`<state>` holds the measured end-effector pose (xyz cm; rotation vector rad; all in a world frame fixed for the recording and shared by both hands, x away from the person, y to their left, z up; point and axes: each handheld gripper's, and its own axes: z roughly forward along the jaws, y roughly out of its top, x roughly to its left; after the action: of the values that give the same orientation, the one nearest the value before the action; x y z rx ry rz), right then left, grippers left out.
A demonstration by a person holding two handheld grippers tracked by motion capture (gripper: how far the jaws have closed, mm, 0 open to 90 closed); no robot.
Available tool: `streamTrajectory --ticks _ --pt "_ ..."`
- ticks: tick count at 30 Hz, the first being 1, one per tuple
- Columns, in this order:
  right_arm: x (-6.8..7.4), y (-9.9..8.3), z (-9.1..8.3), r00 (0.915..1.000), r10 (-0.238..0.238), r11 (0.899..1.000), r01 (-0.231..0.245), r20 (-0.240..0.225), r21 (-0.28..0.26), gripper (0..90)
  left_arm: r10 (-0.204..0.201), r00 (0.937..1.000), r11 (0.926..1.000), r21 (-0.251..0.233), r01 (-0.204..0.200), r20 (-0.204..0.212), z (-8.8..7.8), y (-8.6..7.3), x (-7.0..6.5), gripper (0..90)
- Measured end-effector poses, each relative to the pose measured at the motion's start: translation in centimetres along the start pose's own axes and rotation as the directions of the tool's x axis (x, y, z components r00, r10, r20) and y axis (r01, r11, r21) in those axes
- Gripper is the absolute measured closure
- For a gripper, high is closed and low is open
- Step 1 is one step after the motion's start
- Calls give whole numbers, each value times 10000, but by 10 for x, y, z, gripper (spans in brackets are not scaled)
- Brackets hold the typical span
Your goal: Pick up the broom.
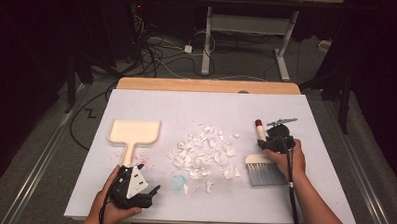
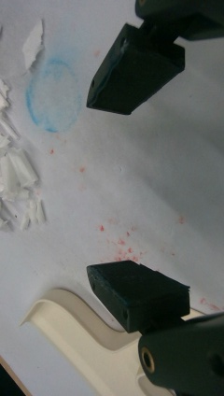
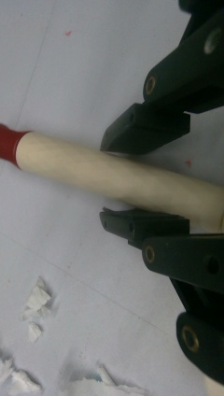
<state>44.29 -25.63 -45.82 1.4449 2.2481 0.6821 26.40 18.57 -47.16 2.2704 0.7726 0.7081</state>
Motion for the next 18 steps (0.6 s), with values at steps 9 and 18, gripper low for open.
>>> streamTrajectory --ticks 9,18 --pt "0 -2 0 9996 -191 9994 184 -231 -277 713 103 9998 9999 4 -103 158 3 3 -3 167" --pt "-4 -4 -28 9990 -330 9840 274 -287 -1763 714 145 9999 9998 164 -146 23 3 2 -5 167"
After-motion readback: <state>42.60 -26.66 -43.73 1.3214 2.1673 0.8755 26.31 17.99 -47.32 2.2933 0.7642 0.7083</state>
